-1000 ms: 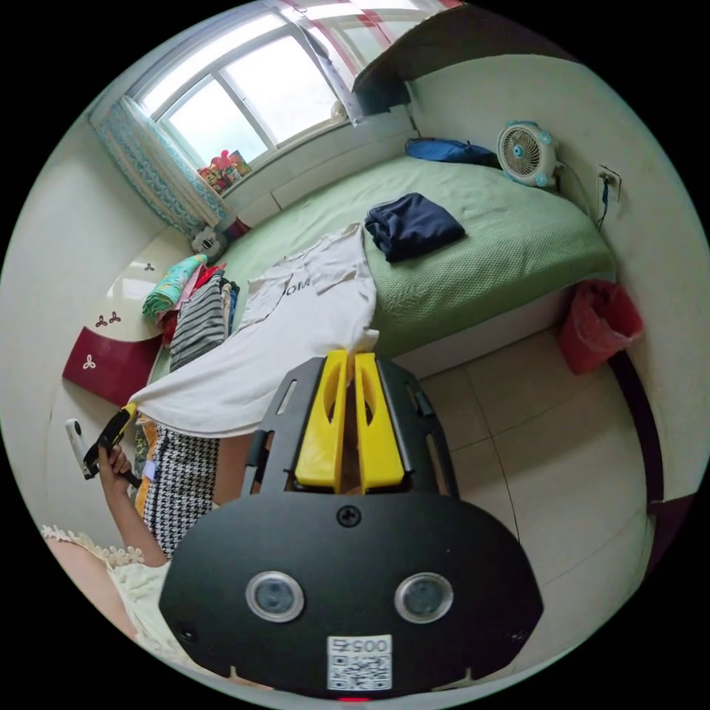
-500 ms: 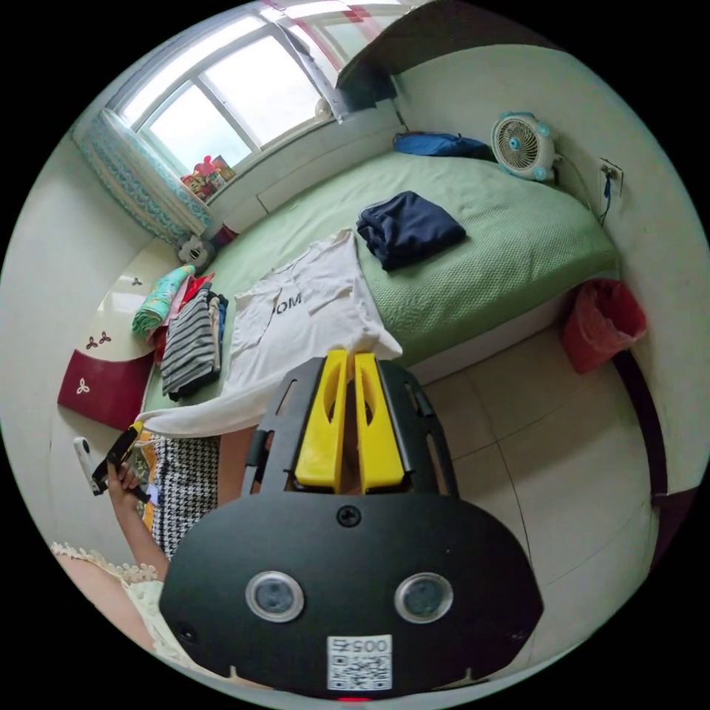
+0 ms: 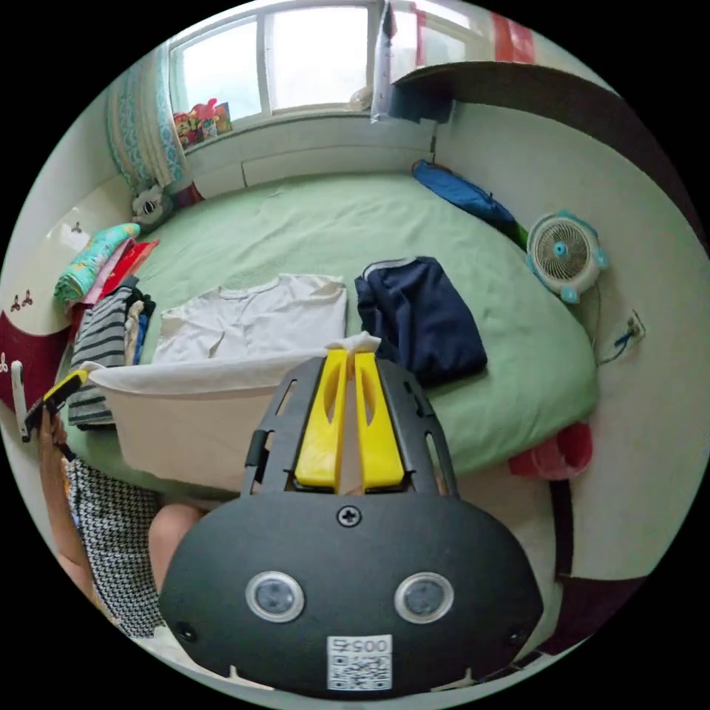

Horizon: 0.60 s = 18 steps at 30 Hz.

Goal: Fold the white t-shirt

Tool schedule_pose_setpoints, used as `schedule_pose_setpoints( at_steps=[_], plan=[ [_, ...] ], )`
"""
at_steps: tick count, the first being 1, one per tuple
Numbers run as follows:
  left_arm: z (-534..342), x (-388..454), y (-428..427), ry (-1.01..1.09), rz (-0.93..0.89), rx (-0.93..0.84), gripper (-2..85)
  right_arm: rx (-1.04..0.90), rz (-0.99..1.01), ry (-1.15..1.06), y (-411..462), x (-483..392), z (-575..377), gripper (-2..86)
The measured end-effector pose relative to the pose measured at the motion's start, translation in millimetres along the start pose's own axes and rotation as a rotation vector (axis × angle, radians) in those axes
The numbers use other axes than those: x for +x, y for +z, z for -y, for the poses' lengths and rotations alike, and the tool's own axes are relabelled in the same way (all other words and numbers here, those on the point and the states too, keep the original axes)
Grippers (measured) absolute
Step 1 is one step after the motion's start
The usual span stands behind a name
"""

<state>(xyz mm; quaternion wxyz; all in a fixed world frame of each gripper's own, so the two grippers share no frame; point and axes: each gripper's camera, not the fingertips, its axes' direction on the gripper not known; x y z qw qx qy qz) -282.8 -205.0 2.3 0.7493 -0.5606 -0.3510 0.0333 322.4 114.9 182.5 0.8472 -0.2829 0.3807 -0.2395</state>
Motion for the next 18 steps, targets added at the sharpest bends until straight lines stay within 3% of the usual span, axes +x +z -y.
schedule_pose_setpoints(
  at_steps=[5, 9, 13, 18],
  plan=[
    [98, -4, 62, -0.077, 0.064, -0.054, 5.6, -0.05, -0.043, -0.053, 77, -37, 104, -0.7],
    [145, -26, 93, -0.24, -0.003, -0.06, 11.7, -0.209, 0.005, 0.076, 141, -34, 169, 6.0],
    [138, -30, 92, -0.204, -0.153, 0.003, 12.2, -0.095, 0.247, 0.05, 138, -24, 151, 9.9],
    [61, 9, 101, 0.011, -0.182, -0.118, 13.0, -0.152, 0.234, -0.197, 138, -21, 61, 11.8]
  ],
)
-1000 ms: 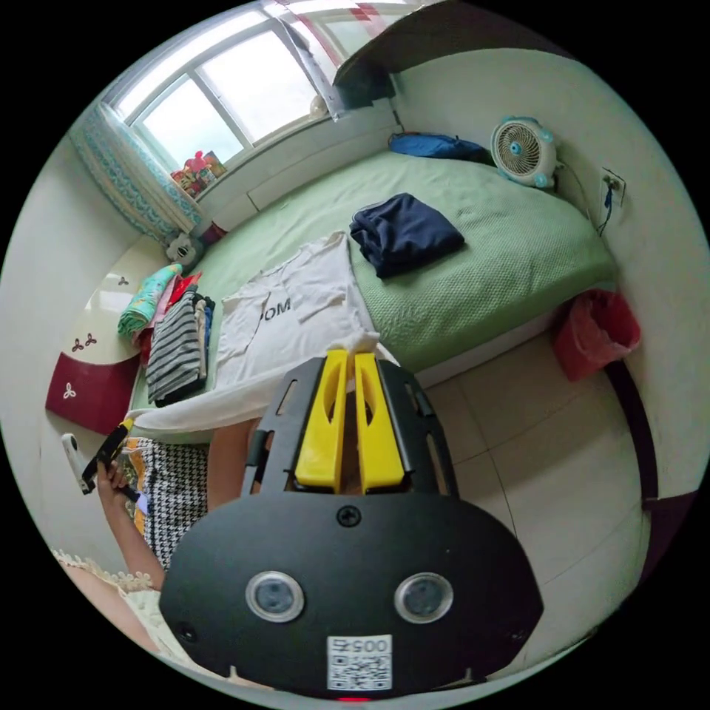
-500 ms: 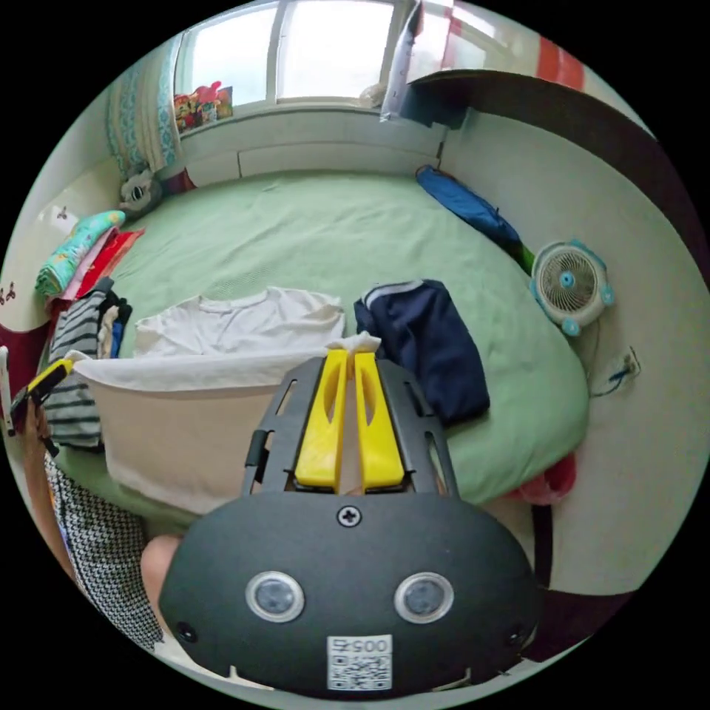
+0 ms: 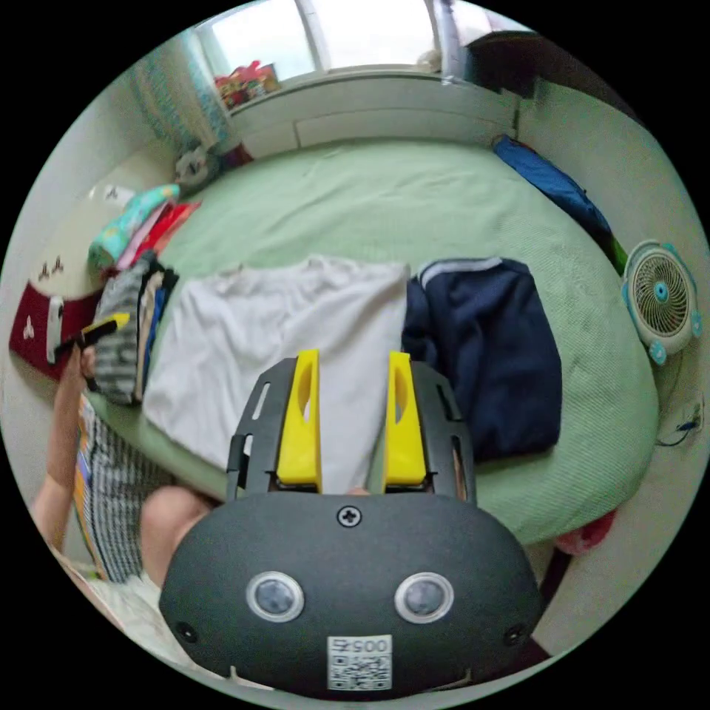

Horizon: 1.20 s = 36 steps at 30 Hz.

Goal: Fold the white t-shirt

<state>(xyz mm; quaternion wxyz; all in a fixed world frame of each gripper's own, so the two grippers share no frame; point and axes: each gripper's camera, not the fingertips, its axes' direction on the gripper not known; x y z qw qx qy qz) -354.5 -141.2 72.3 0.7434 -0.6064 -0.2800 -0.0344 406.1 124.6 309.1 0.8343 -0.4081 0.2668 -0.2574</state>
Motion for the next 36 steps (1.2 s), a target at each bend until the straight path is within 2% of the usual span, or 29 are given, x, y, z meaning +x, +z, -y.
schedule_pose_setpoints(
  at_steps=[3, 5, 10, 14, 16, 19, 23, 26, 28, 32, 36],
  plan=[
    [-43, 26, 17, 0.045, -0.036, -0.051, 13.5, -0.036, 0.02, -0.035, 3, 0, -59, 12.4],
    [-58, 40, 29, 0.049, 0.001, -0.067, 13.7, -0.043, 0.07, -0.014, 6, 2, -84, 12.6],
    [-61, 58, 76, -0.075, -0.05, -0.1, 14.2, -0.084, 0.109, 0.06, 40, 0, -103, 11.5],
    [-47, 75, 110, -0.163, 0.115, -0.137, 6.8, -0.126, 0.076, 0.12, 67, -4, -99, 7.4],
    [-41, 87, 108, -0.165, 0.134, -0.153, 3.2, -0.116, 0.081, 0.106, 67, -11, -99, 1.9],
    [-37, 106, 96, -0.124, 0.182, -0.14, 0.8, -0.078, 0.109, 0.093, 55, -15, -109, -0.5],
    [-42, 115, 97, -0.129, 0.189, -0.156, 1.1, -0.129, 0.193, 0.112, 58, -17, -132, -0.5],
    [-49, 126, 103, -0.126, 0.159, -0.161, 3.6, -0.167, 0.125, 0.052, 73, -29, -156, 1.6],
    [-53, 145, 98, -0.079, 0.101, -0.14, 6.0, -0.196, -0.042, -0.001, 76, -35, -177, 2.8],
    [-47, 230, 91, 0.141, 0.162, -0.088, 7.2, -0.156, -0.1, -0.008, 58, -26, -211, 3.7],
    [-22, 326, 108, 0.335, 0.078, -0.06, 8.5, -0.118, -0.161, 0.029, 42, -15, -246, 3.9]
  ],
)
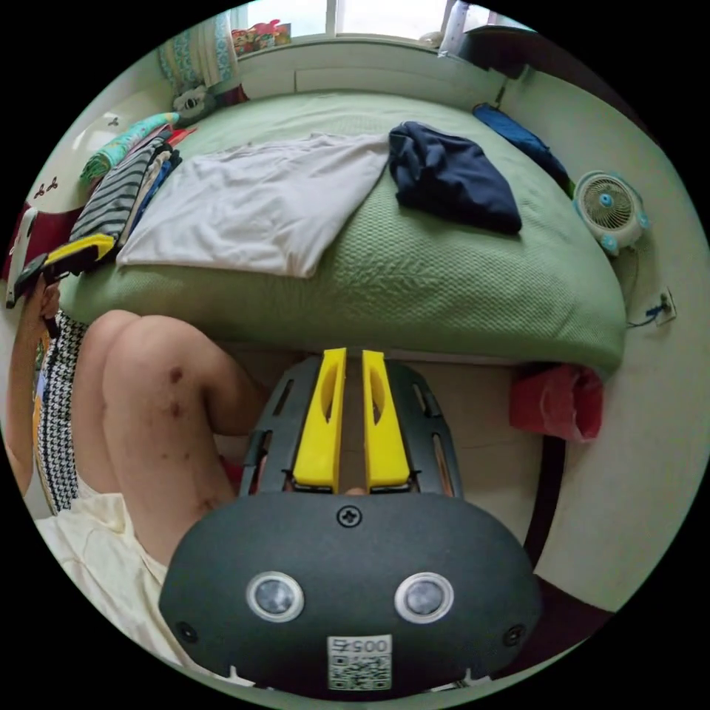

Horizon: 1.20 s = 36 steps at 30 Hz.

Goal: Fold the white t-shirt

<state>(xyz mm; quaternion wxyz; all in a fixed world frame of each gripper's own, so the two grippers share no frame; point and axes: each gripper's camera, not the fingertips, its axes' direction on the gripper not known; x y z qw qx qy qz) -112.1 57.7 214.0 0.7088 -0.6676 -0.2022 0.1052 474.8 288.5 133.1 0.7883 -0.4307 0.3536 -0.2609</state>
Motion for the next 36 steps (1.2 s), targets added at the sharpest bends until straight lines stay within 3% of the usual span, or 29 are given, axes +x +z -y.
schedule_pose_setpoints(
  at_steps=[7, 11, 18, 22, 25, 30, 36],
  plan=[
    [72, 128, 41, 0.243, -0.12, -0.055, 11.3, 0.032, 0.11, 0.136, 1, 11, -62, 4.2],
    [103, 190, 63, 0.354, -0.065, -0.1, 12.7, 0.027, 0.174, 0.23, 7, 23, -92, 4.4],
    [143, 243, 124, 0.333, 0.023, -0.221, 13.7, 0.022, 0.268, 0.332, 10, 70, -116, 5.7],
    [157, 253, 156, 0.297, 0.071, -0.294, 12.9, 0.039, 0.26, 0.319, 8, 83, -116, 6.5],
    [164, 253, 161, 0.257, 0.176, -0.301, 7.0, 0.046, 0.29, 0.328, 13, 90, -114, 7.4],
    [161, 220, 127, 0.181, -0.043, -0.22, 4.5, 0.037, 0.291, 0.265, 20, 103, -86, 11.3],
    [145, 181, 91, 0.126, -0.106, -0.103, 4.3, 0.205, 0.396, 0.113, -18, 141, 29, 14.7]
  ],
)
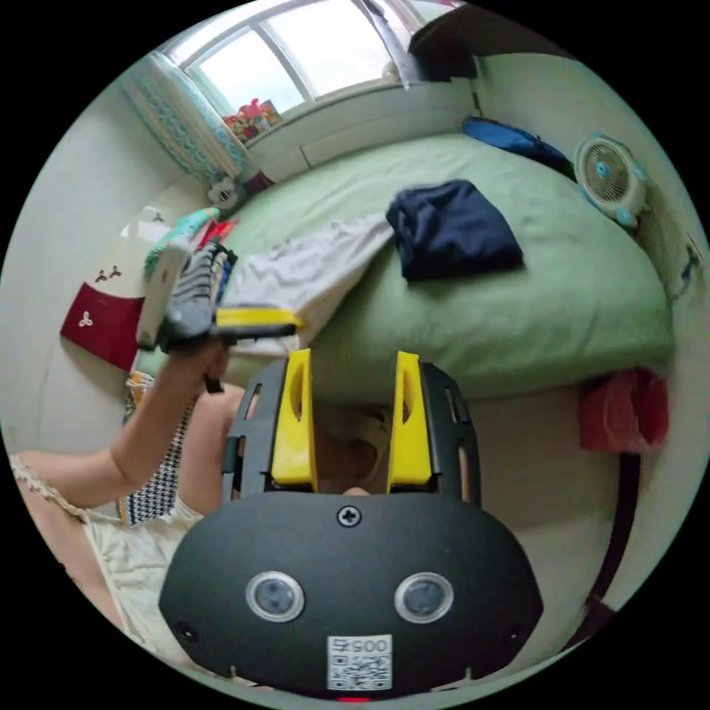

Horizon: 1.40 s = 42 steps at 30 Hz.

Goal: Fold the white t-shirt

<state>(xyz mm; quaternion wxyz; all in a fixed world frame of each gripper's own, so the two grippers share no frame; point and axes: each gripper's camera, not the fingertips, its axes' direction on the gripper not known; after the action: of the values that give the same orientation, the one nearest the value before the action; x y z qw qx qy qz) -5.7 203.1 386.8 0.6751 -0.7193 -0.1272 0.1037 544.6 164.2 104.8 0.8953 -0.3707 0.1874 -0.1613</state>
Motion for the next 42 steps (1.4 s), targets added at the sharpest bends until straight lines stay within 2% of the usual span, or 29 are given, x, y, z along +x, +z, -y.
schedule_pose_setpoints(
  at_steps=[2, 5, 9, 18, 25, 34, 42],
  plan=[
    [-5, -9, -3, -0.016, -0.025, 0.015, 4.3, -0.014, 0.034, -0.016, 9, 8, 44, 15.0],
    [-12, -21, -4, -0.031, -0.061, 0.029, 4.3, -0.144, 0.158, 0.033, 53, 32, 113, 15.2],
    [-26, -39, -12, -0.045, -0.083, 0.058, 4.3, -0.245, 0.291, 0.228, 121, 80, 167, 14.9],
    [-59, -87, -28, -0.073, -0.134, 0.101, 4.2, -0.238, 0.457, 0.399, 204, 114, 213, 12.4],
    [-81, -106, -36, -0.073, -0.174, 0.115, 4.2, -0.177, 0.485, 0.477, 233, 112, 245, 4.0],
    [-104, -90, -70, -0.029, -0.271, 0.25, 4.0, -0.21, 0.225, 0.124, 167, 19, 311, -1.1],
    [-103, -75, -89, 0.048, -0.402, 0.289, 4.0, -0.207, -0.034, 0.152, 110, 11, 312, -1.2]
  ],
)
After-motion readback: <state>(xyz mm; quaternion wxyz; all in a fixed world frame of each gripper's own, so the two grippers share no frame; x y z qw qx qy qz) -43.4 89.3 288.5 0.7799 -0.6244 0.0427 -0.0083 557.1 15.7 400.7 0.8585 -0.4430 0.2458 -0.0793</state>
